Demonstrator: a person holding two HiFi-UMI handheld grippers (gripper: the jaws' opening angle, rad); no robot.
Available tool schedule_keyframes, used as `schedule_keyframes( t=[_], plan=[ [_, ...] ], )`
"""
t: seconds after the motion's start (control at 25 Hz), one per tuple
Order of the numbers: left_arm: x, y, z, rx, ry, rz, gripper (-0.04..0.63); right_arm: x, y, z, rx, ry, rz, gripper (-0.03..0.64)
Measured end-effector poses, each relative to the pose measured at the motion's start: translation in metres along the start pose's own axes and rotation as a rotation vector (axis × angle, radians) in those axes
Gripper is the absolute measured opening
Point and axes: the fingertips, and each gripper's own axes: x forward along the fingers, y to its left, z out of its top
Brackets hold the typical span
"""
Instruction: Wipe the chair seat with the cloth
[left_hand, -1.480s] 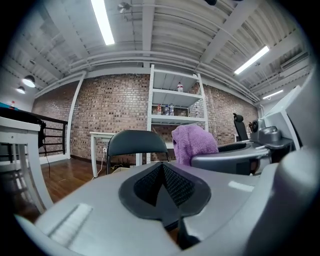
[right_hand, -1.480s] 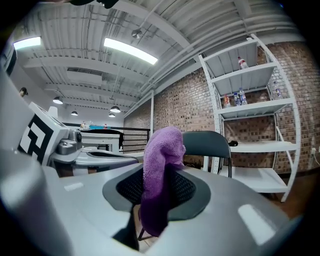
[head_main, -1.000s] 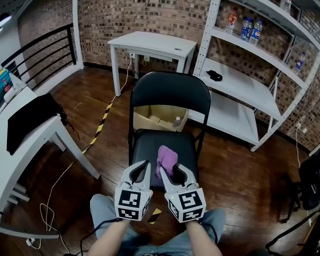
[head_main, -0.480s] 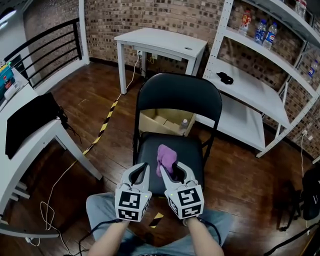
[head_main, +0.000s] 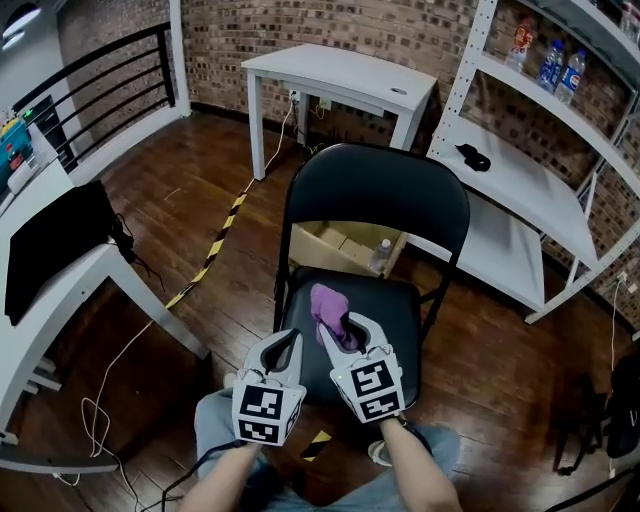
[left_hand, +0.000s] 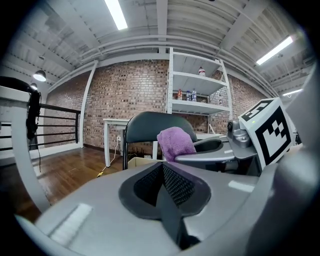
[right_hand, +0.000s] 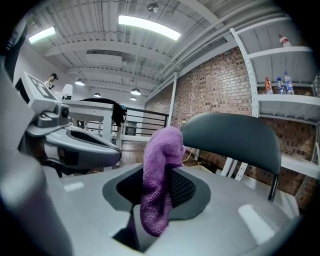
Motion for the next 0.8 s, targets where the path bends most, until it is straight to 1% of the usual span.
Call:
schedule_keyframes(
  t=[0.2, 0.36, 0.48, 0.64, 0.8],
  plan=[
    [0.015, 0.007, -0.003, -0.009, 0.014, 0.004, 0.006, 0.033, -0.009, -0.015, -0.074, 0.07, 0.049, 0.112],
    [0.029, 0.014, -0.001, -0.019, 0.016, 0.007, 0.005, 0.065, -0.018, -0.023, -0.209, 0.132, 0.079, 0.112],
    [0.04, 0.024, 0.0, -0.03, 0.023, 0.012, 0.006, 0.09, -0.022, -0.034, -0.273, 0.187, 0.109, 0.112],
    [0.052, 0.038, -0.001, -0.045, 0.034, 0.021, 0.006, 0.124, -0.032, -0.053, -0.324, 0.259, 0.136, 0.112],
    [0.061, 0.056, -0.004, -0.052, 0.05, 0.036, 0.006, 0.166, -0.047, -0.08, -0.418, 0.344, 0.153, 0.112]
  ],
)
